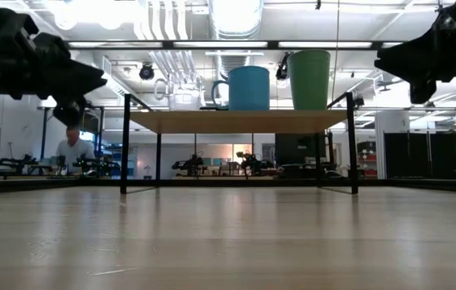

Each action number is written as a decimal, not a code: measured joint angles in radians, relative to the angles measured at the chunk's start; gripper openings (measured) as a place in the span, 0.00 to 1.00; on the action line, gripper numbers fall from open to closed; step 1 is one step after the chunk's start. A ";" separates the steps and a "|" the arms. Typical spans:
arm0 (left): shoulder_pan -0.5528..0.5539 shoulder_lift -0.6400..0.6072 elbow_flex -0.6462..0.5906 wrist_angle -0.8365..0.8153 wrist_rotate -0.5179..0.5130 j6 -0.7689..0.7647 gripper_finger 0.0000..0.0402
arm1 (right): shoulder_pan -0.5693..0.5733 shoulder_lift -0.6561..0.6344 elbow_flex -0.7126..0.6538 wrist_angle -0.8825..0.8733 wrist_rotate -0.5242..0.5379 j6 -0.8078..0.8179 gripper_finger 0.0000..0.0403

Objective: Stack small to large cups/mugs on shelf
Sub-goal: Return to Home Position

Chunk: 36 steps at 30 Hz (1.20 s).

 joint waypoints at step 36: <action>-0.014 0.099 -0.009 0.052 -0.162 0.026 0.15 | 0.001 0.000 0.000 0.010 0.056 -0.042 0.22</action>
